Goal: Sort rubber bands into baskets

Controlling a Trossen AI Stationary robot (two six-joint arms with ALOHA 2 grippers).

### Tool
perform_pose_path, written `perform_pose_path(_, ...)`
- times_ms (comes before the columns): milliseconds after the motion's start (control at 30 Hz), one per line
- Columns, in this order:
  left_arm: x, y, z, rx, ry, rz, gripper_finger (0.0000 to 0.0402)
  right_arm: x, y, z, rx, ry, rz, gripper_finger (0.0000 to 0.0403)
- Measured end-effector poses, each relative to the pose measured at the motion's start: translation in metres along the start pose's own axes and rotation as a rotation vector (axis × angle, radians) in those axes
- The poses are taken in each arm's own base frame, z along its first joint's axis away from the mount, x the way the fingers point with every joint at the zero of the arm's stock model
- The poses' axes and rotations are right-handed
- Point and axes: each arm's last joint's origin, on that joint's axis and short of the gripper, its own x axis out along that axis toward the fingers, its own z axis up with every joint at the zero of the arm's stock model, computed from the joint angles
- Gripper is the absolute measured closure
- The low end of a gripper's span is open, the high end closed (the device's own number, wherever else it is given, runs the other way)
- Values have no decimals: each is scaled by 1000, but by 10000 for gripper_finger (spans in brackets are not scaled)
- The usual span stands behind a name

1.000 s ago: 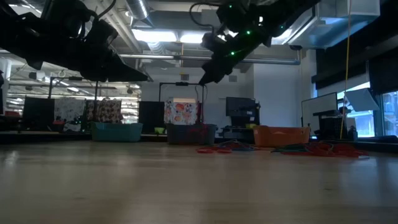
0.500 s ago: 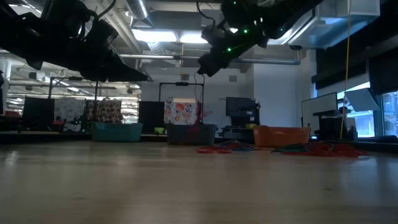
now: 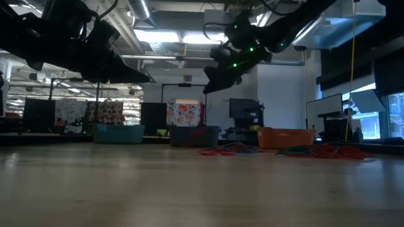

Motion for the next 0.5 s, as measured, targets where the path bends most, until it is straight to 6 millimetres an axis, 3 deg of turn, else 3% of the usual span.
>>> perform_pose_path(267,0,-1,0,15,-4,-25,396,-1,12,-12,-41,126,42,238)
perform_pose_path(500,0,-1,0,11,1,-26,396,-12,63,-16,-239,174,222,193)
